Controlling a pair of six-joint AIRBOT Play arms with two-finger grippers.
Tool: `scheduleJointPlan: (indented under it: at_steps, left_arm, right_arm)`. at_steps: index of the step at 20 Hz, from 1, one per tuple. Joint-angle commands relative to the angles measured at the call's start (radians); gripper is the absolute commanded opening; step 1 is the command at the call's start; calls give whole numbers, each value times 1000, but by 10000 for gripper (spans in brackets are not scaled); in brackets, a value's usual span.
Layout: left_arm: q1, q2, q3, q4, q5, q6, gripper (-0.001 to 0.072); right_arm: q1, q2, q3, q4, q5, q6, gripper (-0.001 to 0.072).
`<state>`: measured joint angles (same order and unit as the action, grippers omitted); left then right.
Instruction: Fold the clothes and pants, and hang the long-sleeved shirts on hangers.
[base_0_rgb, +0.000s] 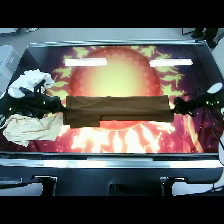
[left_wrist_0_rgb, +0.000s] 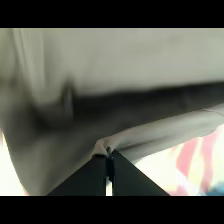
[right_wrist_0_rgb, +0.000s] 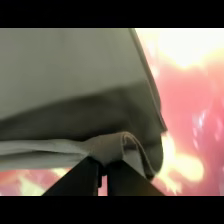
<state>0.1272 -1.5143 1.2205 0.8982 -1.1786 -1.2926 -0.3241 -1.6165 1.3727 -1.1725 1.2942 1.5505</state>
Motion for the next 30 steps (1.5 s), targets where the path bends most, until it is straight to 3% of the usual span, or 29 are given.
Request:
scheduleJointPlan:
  at_steps: [1,5,10,11,12,13,14,15,16,19,24,27,29,30]
  left_arm:
    - [-26,-204,254,11,1,-48,17]
    - [-47,-372,441,11,-2,-108,18]
    - [-48,-467,456,10,-37,-148,21]
    - [-47,-468,456,9,-50,-152,59]
    - [-41,-463,463,8,-75,-151,241]
    - [-31,-455,479,7,-109,-152,471]
    - [-18,-444,497,7,-156,-151,563]
    - [-7,-426,504,7,-190,-151,563]
    - [-2,-403,504,7,-210,-151,562]
    - [-13,-328,504,7,-216,-151,562]
    - [-90,-222,504,6,-201,-148,560]
    - [-156,-206,505,-5,-169,-148,549]
    - [-209,-213,503,-5,-127,-148,538]
    - [-242,-220,502,-5,-91,-147,424]
  right_arm:
    - [51,-122,142,-9,-78,55,45]
    - [61,-201,148,36,-129,77,46]
    - [61,-226,149,91,-108,82,47]
    - [57,-222,154,94,-93,87,51]
    - [47,-216,170,92,-76,84,108]
    - [25,-211,192,87,-47,77,206]
    - [-6,-211,210,87,-8,68,324]
    - [-43,-211,214,87,17,69,527]
    - [-70,-220,211,87,33,68,676]
    - [-89,-282,210,114,67,-1,713]
    - [-69,-361,210,303,42,-74,682]
    - [-38,-367,211,317,78,-86,466]
    - [-32,-361,214,370,105,-136,221]
    - [-32,-350,214,412,114,-142,70]
